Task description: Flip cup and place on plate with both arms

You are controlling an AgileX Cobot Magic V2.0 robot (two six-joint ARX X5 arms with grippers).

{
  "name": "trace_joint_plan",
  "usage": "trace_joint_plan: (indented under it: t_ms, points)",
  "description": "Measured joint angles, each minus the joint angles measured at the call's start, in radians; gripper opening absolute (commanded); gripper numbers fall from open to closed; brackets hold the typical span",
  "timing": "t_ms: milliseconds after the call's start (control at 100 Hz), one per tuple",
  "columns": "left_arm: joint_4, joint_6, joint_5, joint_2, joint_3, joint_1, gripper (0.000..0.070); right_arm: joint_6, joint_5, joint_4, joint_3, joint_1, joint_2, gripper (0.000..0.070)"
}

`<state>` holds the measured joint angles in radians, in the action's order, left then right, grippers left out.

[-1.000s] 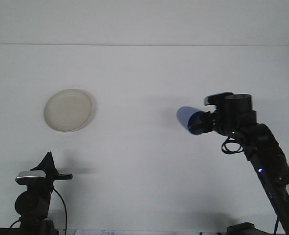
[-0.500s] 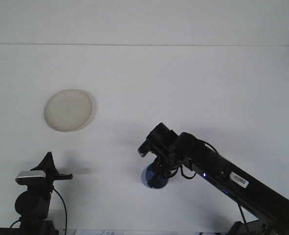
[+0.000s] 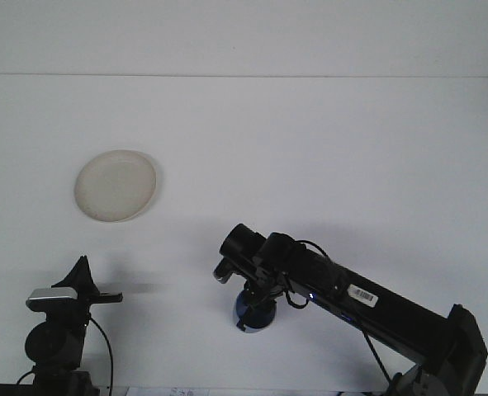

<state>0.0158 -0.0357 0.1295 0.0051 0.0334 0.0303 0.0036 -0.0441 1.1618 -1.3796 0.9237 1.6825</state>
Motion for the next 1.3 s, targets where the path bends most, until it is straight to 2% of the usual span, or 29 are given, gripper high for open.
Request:
trace_joint_plan:
  t_ms: [50,130,190,620,940,1070,1300]
  points:
    - [0.0,0.0,0.0,0.0,0.0,0.0,0.0016,0.0,0.0,0.001,0.0,0.001,0.001,0.0141]
    - [0.0,0.0,0.0,0.0,0.0,0.0,0.0016,0.0,0.018,-0.009,0.006,0.004,0.018,0.0372]
    - [0.0,0.0,0.0,0.0,0.0,0.0,0.0016,0.0,0.018,-0.01,0.01,0.005,0.032,0.0443]
    - [0.0,0.0,0.0,0.0,0.0,0.0,0.0016,0.0,0.011,0.03,-0.032,0.006,-0.037,0.0443]
    - [0.0,0.0,0.0,0.0,0.0,0.0,0.0016,0.0,0.026,-0.066,-0.034,-0.009,-0.372,0.0443]
    - [0.0,0.0,0.0,0.0,0.0,0.0,0.0016,0.001,0.112,-0.186,-0.002,-0.009,-0.563,0.0442]
    - [0.0,0.0,0.0,0.0,0.0,0.0,0.0016,0.039,0.387,-0.457,0.325,-0.01,-0.951,0.0442]
